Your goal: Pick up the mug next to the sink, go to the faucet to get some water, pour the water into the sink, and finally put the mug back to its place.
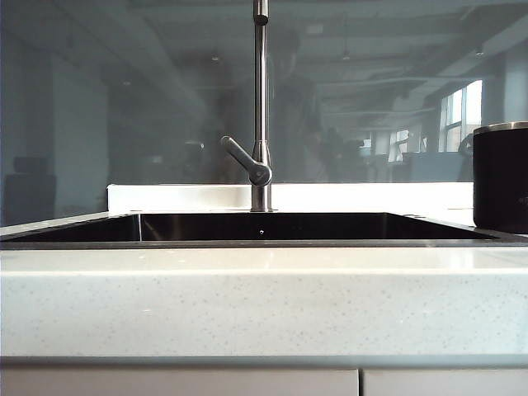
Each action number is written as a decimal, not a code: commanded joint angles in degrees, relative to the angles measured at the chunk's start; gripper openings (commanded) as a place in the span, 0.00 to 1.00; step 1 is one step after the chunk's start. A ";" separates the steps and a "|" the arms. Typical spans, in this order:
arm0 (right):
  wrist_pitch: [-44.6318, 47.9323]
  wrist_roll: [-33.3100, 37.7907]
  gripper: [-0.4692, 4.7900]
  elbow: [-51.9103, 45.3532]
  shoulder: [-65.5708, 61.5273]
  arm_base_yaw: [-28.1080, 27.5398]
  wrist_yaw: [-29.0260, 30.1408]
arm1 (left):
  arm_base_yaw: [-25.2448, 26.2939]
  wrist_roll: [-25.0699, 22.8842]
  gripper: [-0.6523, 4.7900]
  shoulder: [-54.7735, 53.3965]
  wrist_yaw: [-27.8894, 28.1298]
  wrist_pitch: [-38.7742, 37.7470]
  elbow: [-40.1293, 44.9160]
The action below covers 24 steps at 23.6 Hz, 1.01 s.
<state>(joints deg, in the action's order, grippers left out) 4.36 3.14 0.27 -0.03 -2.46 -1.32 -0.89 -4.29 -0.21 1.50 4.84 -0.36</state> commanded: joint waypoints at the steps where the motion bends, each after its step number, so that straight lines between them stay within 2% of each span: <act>1: 0.98 -0.20 0.07 -0.20 0.13 0.00 -0.02 | 0.04 -0.15 0.11 -0.02 -0.24 0.11 -0.22; 11: 0.90 -0.13 0.07 -0.20 0.13 0.00 -0.02 | 0.04 -0.15 0.11 -0.02 -0.26 0.61 -0.22; 13: 3.08 1.38 0.07 -0.20 -0.17 -0.02 -0.52 | 0.04 -0.13 0.11 -0.02 -0.26 0.52 -0.22; 16: 6.34 1.36 0.07 -0.20 -2.54 -0.07 -6.10 | 0.04 1.05 0.11 -0.02 -0.28 0.37 -0.22; 19: 13.60 1.33 0.07 -0.11 -9.49 -0.09 -6.29 | 0.04 1.97 0.11 -0.02 -0.39 0.37 -0.22; 20: 18.69 0.61 0.08 0.11 -14.71 -0.13 -6.32 | 0.04 1.97 0.11 -0.02 -0.44 0.35 -0.22; 24: 28.35 -1.81 0.33 1.79 -32.35 -3.21 -5.84 | 0.02 1.97 0.11 -0.02 -0.46 0.37 -0.22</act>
<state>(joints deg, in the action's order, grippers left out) 28.27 1.74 1.26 -29.89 -4.97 -7.29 -0.89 -2.72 -0.21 1.48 4.86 -0.36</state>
